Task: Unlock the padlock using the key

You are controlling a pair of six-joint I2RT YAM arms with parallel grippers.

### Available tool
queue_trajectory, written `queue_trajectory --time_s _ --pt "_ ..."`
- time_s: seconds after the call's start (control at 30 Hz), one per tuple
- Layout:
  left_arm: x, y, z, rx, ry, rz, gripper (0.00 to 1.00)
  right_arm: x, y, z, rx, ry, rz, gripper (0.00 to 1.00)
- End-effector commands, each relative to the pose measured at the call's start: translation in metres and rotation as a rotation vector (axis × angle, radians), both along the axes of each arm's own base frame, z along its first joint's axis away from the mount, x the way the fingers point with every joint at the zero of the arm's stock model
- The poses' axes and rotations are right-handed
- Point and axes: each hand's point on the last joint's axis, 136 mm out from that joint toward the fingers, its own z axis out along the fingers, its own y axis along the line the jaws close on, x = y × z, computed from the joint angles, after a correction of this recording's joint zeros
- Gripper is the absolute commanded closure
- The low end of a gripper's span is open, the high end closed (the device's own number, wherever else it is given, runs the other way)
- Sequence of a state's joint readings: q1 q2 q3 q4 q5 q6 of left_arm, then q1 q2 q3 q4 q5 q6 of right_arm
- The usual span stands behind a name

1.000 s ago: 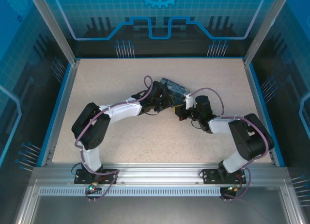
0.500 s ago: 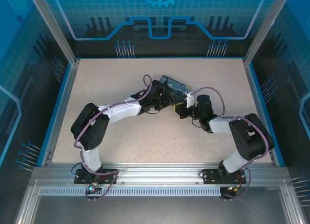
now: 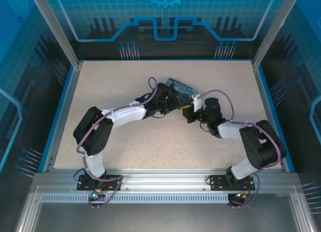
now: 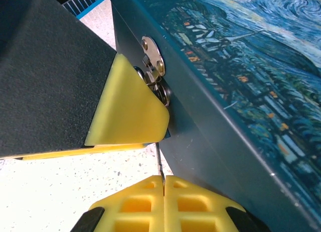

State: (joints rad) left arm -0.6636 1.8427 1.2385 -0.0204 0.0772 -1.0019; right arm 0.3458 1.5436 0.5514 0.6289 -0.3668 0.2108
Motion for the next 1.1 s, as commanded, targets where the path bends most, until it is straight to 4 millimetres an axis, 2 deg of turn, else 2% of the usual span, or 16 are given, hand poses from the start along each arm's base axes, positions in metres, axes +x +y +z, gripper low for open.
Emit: queue_trajectory --time_s 0.0,0.33,0.63,1.07 --pt "-0.013 -0.016 0.022 -0.084 0.011 -0.061 0.82 0.014 0.004 0.044 0.026 -0.162 0.017 1.0" --pt "-0.012 -0.024 0.029 -0.153 0.039 -0.05 0.82 0.017 0.01 0.04 0.031 -0.167 0.027 1.0" --pt "-0.012 -0.024 0.034 -0.179 0.044 -0.042 0.82 0.017 0.015 0.046 0.061 -0.184 0.048 1.0" --pt "-0.015 -0.025 0.029 -0.188 0.062 -0.063 0.82 0.021 0.014 0.057 0.118 -0.2 0.054 1.0"
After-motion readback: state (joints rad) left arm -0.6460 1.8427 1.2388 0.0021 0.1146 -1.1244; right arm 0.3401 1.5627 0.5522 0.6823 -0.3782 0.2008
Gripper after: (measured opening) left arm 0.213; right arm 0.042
